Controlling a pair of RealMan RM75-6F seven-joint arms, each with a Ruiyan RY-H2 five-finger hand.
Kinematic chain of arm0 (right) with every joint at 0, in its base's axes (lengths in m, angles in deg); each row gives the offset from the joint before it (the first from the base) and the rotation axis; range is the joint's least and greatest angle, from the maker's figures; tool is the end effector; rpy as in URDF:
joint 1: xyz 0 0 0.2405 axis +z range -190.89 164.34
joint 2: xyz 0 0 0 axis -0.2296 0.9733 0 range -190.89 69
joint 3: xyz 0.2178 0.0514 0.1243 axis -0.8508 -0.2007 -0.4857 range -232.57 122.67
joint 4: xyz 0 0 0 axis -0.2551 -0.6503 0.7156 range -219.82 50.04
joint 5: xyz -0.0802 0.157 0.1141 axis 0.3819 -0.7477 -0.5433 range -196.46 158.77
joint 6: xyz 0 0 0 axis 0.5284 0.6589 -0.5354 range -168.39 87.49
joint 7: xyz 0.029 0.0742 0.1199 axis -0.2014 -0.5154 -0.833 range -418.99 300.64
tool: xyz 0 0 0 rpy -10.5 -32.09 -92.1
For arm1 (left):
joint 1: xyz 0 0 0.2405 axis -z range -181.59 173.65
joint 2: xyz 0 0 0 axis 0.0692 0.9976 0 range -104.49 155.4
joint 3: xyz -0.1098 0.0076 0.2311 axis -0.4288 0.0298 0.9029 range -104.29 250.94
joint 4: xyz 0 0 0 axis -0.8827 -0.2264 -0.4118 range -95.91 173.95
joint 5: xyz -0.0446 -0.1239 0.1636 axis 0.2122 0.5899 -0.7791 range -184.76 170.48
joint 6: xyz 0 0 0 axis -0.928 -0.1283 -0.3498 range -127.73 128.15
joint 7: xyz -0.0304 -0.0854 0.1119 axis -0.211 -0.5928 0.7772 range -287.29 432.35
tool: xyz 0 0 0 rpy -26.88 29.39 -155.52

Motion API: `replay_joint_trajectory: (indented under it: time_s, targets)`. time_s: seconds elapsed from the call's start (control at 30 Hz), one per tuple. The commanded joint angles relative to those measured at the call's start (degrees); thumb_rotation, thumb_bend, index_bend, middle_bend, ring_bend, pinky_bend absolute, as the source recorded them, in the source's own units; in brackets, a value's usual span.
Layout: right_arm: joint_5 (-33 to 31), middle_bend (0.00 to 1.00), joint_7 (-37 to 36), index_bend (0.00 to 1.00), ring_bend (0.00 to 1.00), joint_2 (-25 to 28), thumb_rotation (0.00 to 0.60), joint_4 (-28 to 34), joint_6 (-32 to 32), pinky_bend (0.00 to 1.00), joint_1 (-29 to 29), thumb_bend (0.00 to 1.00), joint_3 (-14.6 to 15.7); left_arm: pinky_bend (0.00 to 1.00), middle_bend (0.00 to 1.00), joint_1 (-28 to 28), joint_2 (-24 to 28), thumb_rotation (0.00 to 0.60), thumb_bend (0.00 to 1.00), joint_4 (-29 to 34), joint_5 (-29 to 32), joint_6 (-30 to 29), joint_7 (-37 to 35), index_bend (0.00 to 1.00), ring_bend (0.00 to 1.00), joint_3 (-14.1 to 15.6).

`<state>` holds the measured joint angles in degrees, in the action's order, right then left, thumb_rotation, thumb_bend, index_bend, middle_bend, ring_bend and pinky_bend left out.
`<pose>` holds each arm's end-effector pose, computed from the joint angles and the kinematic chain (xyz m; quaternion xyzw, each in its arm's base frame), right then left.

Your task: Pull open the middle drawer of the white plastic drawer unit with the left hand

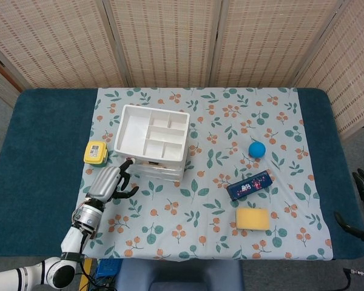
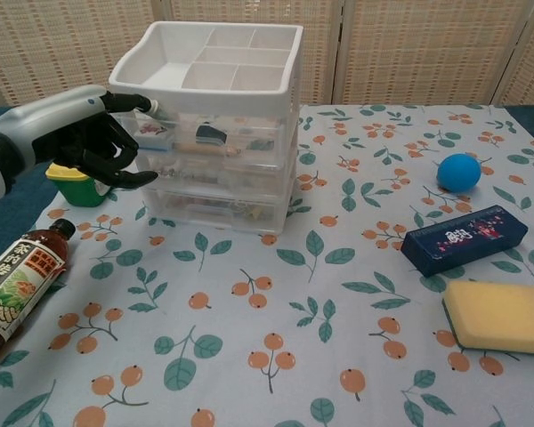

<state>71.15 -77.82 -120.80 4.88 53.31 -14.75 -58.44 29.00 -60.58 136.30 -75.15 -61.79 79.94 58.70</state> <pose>-0.3221 -0.1473 0.2039 0.5263 -0.4103 0.4801 0.5693 -0.1377 0.3099 0.0170 -0.6286 -0.4873 -0.4867 0.3614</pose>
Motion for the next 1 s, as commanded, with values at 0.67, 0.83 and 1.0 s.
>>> replay_joint_trajectory:
  time_s: [0.67,0.83,1.0]
  targets:
    - [-0.03,0.0,-0.71,0.0,0.0,-0.44,0.6,-0.73,-0.56,0.0,0.31,0.28,-0.06,1.0,0.84,-0.17,4.13,0.6,0.28,4.14,-3.45,-1.51,2.12,0.39,0.96,3.92]
    - [-0.07,0.0,-0.73,0.0,0.0,-0.43,0.6,-0.78,-0.64,0.0,0.27,0.28,0.03,1.0,0.84,-0.61,5.36,0.6,0.28,5.75,-4.63,-1.9,2.36,0.41,0.96,5.11]
    - [-0.05,0.0,-1.04,0.0,0.0,-0.35,0.6,-0.89,-0.59,0.0,0.24,0.28,0.04,1.0,0.84,-0.95,6.32,0.6,0.28,7.07,-5.42,-2.16,2.58,0.43,0.96,5.96]
